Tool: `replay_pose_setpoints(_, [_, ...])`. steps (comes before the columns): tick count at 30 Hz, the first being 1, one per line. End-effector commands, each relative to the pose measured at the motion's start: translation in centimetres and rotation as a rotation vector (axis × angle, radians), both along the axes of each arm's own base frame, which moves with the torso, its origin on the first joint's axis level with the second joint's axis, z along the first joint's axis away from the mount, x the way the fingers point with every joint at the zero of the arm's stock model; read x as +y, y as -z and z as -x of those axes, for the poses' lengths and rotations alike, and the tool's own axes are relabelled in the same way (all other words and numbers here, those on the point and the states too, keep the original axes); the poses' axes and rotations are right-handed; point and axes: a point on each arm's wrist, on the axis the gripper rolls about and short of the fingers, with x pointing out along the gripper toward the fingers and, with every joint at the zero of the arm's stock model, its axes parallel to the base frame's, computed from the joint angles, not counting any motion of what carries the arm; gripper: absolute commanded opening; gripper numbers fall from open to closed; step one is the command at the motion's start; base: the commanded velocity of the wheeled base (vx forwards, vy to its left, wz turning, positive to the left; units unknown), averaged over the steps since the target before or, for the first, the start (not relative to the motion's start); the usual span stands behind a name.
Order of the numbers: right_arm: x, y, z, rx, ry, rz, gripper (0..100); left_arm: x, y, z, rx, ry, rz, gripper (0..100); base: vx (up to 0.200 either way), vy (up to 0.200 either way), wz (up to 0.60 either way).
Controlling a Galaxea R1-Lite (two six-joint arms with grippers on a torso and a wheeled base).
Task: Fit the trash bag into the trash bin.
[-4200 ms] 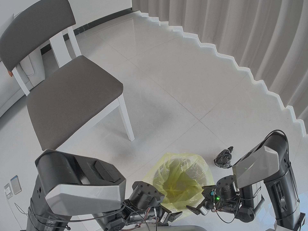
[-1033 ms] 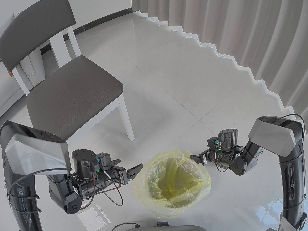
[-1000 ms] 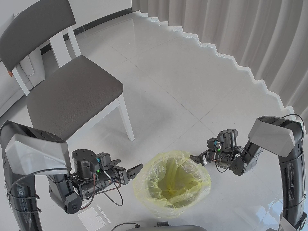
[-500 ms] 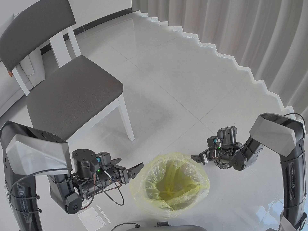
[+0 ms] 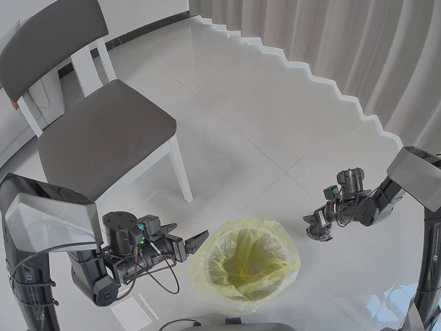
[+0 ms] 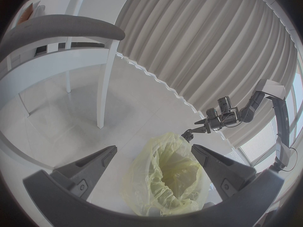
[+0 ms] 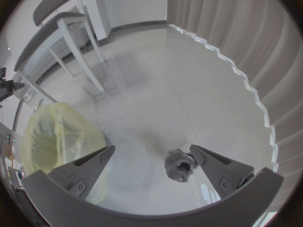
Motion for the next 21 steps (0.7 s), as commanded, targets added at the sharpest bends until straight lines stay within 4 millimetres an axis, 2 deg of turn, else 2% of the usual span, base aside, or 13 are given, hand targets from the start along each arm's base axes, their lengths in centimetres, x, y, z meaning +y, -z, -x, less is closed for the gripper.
replay_pose_setpoints(1, [-2.4,-0.4,-0.9,0.018,0.068,0.033,100,0.0,-0.6,0.3,-0.014,0.003,0.007,100,0.0,0.0,0.0])
replay_pose_setpoints(2, [-2.4,-0.4,-0.9,0.018,0.068,0.033,100,0.0,-0.6,0.3,-0.014,0.003,0.007,100,0.0,0.0,0.0])
replay_pose_setpoints(6, [-4.0,2.0,-2.2,0.053,0.103,0.042,100,0.1,-0.5,0.3,-0.011,0.0,0.005,100,0.0,0.0,0.0])
replay_pose_setpoints(7, [-4.3,3.2,-2.6,0.067,0.109,0.044,100,0.1,-0.5,0.2,-0.011,0.002,0.005,100,0.0,0.0,0.0])
replay_pose_setpoints(13, [-4.6,5.9,-4.3,0.117,0.113,0.049,100,0.0,-0.2,0.0,-0.009,0.0,0.004,100,0.0,0.0,0.0])
replay_pose_setpoints(21, [-4.2,5.4,-5.9,0.215,0.104,0.055,100,-0.1,0.3,-0.1,0.005,0.0,-0.003,100,0.0,0.0,0.0])
